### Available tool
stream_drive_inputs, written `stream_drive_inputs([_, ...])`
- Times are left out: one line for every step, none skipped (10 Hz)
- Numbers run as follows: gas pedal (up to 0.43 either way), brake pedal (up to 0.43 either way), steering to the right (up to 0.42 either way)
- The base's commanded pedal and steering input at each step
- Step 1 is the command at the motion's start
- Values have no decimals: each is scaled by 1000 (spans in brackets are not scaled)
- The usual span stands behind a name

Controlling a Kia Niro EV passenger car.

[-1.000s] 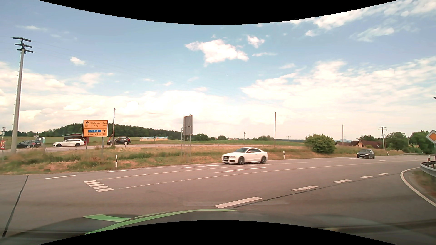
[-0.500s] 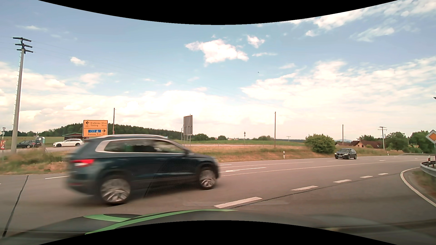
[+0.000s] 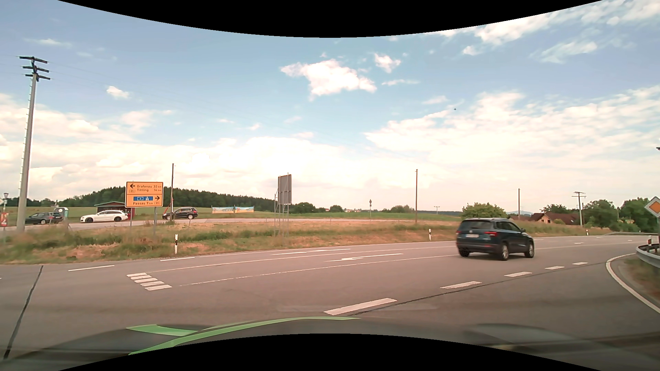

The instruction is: Follow the waypoints while adhering to traffic rules and regulations

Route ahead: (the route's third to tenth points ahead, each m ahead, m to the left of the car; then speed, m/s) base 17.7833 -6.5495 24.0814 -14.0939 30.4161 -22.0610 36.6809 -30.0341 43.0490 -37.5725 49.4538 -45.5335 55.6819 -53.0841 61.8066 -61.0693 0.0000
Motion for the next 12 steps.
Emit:
stream_drive_inputs([0, 238, 195])
stream_drive_inputs([0, 238, 195])
stream_drive_inputs([0, 238, 194])
stream_drive_inputs([0, 238, 195])
stream_drive_inputs([0, 238, 194])
stream_drive_inputs([0, 238, 195])
stream_drive_inputs([0, 238, 195])
stream_drive_inputs([0, 238, 195])
stream_drive_inputs([0, 238, 195])
stream_drive_inputs([0, 238, 195])
stream_drive_inputs([0, 238, 195])
stream_drive_inputs([0, 238, 194])
